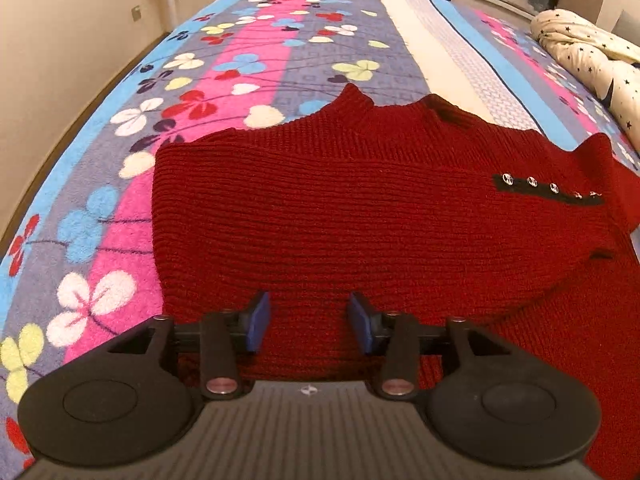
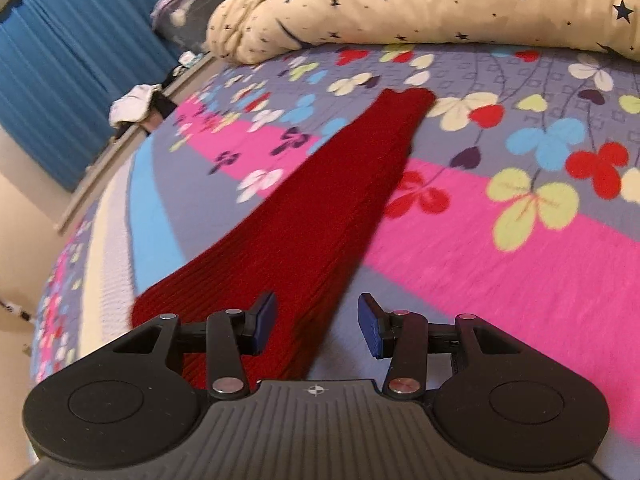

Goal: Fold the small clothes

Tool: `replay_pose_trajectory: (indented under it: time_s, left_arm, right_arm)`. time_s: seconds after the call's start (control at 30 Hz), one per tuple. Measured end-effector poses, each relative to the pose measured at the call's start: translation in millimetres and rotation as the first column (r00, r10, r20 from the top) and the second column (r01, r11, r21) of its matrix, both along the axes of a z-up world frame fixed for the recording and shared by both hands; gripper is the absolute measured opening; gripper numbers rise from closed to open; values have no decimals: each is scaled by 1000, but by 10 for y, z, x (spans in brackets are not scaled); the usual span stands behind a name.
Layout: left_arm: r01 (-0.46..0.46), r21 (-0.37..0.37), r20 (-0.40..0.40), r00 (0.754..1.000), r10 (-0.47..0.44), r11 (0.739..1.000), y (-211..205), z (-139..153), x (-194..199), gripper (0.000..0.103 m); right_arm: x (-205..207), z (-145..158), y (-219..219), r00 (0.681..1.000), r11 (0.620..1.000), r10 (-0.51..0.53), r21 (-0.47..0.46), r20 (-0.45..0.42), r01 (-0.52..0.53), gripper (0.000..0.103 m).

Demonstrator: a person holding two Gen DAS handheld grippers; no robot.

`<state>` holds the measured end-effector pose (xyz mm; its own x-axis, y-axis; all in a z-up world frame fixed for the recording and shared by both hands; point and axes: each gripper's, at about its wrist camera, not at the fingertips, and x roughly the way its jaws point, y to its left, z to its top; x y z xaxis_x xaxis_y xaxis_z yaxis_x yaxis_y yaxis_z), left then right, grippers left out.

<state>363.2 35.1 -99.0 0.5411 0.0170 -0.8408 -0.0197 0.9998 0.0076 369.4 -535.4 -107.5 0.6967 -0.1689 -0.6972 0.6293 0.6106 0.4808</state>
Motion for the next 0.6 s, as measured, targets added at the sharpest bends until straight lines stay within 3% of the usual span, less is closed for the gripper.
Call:
replay_pose_trajectory:
  time_s: [0.1, 0.23, 0.33, 0.4, 0.43, 0.53, 0.6]
  left_arm:
    - [-2, -7, -2, 1000, 2, 1000, 24, -59, 83, 49]
    - [-2, -12, -3, 1000, 2, 1000, 37, -56, 84, 49]
    - [1, -9, -2, 1000, -1, 1000, 34, -56, 78, 49]
    - [6, -10, -1, 1000, -6, 1000, 42, -64, 79, 50]
    - [5, -13, -2, 1000, -5, 1000, 46, -65, 86, 50]
    - [-5, -31, -8, 1000, 5, 999, 73, -54, 96, 49]
    - [-18, -50, -16, 1000, 18, 999, 103, -37, 101, 50]
  right_arm:
    - [117, -151, -127, 1000, 1000, -1, -17, -6, 0, 48]
    - [236, -255, -267, 998, 999, 18, -39, 56, -16, 48]
    - [284, -309, -390, 993, 1000, 13, -1, 116, -13, 48]
    - [287, -338, -417, 991, 1000, 12, -2, 132, -12, 36]
    - [281, -345, -409, 992, 1000, 6, -20, 123, -3, 17]
    - [215, -306, -385, 989, 999, -31, -21, 148, 35, 15]
    - [209, -126, -258, 987, 995, -25, -93, 156, 40, 15]
